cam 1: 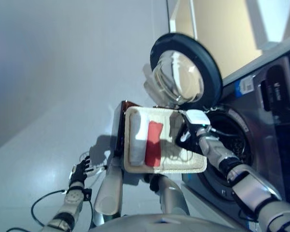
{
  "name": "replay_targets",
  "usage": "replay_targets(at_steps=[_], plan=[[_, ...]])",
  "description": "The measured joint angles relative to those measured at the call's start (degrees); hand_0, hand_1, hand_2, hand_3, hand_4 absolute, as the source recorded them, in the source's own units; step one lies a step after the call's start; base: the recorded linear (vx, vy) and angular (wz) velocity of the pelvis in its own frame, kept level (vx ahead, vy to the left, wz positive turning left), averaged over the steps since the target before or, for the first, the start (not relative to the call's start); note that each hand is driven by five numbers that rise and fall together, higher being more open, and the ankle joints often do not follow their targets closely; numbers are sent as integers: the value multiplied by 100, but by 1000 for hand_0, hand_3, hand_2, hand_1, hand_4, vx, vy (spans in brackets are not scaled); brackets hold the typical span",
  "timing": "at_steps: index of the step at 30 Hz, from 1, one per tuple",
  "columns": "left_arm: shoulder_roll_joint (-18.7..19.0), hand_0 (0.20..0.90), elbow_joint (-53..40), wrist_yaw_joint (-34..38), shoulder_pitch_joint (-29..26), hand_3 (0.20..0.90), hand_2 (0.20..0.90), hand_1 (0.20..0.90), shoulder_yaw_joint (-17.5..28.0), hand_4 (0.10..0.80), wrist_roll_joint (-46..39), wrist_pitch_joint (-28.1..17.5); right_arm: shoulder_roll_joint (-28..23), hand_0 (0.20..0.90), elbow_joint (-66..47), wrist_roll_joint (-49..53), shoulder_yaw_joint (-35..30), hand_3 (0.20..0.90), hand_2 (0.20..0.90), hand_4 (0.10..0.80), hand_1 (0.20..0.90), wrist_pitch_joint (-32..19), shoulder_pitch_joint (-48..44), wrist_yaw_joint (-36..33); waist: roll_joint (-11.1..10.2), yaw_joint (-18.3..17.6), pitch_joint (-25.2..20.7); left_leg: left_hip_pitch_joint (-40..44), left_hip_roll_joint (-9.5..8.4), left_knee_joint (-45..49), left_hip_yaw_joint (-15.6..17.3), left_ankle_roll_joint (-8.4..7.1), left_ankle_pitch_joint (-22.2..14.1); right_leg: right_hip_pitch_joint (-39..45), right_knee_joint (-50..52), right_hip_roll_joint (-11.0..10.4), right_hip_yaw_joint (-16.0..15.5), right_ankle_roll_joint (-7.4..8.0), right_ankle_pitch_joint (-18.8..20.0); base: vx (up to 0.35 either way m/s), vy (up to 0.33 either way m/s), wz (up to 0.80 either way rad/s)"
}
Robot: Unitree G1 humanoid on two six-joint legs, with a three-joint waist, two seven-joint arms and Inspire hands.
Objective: Pick up the clothes and place them into the washing machine
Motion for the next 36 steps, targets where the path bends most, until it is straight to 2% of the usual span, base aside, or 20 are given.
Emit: replay_targets(at_steps=[2,9,11,16,20,21,26,30,36], plan=[[16,900,25,41,-232,900,900,900,-12,800,-154,-33,-7,900,325,-2,209,900,900,800,900,44,-432,-151,-81,16,244,-214,46,138,-28,5,27,-183,112,20,3,-24,12,-86,-44,3],[21,900,-23,117,-431,900,900,900,-34,800,-422,-115,-216,900,899,-72,535,900,900,800,900,71,-1141,-436,-123,5,405,-734,55,362,-71,8,7,-628,228,44,-1,-56,31,-60,-7,1],[34,900,-113,186,-456,900,900,900,-37,800,-436,-141,-293,900,1059,-166,587,900,900,800,900,100,-1368,-524,-103,4,462,-935,42,519,-100,18,-30,-807,346,53,24,-106,21,50,-28,1],[128,900,-118,239,-469,900,900,900,-31,800,-567,-143,-319,900,1153,-215,625,900,900,800,900,186,-1508,-596,-96,3,538,-1191,52,1000,-96,-1,-250,-1016,604,75,147,-190,-42,-5,-57,-8],[146,900,-132,256,-490,900,900,900,-8,800,-605,-154,-322,900,1180,-214,634,900,900,800,900,187,-1474,-596,-92,-17,578,-1345,58,1172,-129,-45,-323,-1156,773,114,160,-152,-118,-3,-74,-1],[149,900,-170,277,-489,900,900,900,-6,800,-605,-153,-324,900,1200,-214,637,900,900,800,900,187,-1473,-596,-94,-14,580,-1451,57,1302,-144,-48,-344,-1241,877,108,167,-185,-140,-8,-97,0],[157,900,-161,299,-472,900,900,900,15,800,-639,-149,-287,900,1196,-216,705,900,900,800,900,172,-1468,-590,-110,9,583,-1637,169,1699,-174,-89,-474,-1395,1116,201,210,-266,-193,4,-104,-10],[194,900,-160,300,-465,900,900,900,66,800,-647,-152,-227,900,1055,-197,714,900,900,800,900,166,-1415,-587,-255,-29,569,-1630,292,1845,-168,-144,-576,-1393,1169,318,264,-248,-226,40,-74,-16],[237,900,-54,300,-388,900,900,900,229,800,-730,-152,38,900,671,-181,809,900,900,800,900,42,-1062,-559,-573,-138,460,-1340,358,1666,-152,-205,-554,-1204,1097,400,330,-268,-204,-1,-86,-9]])
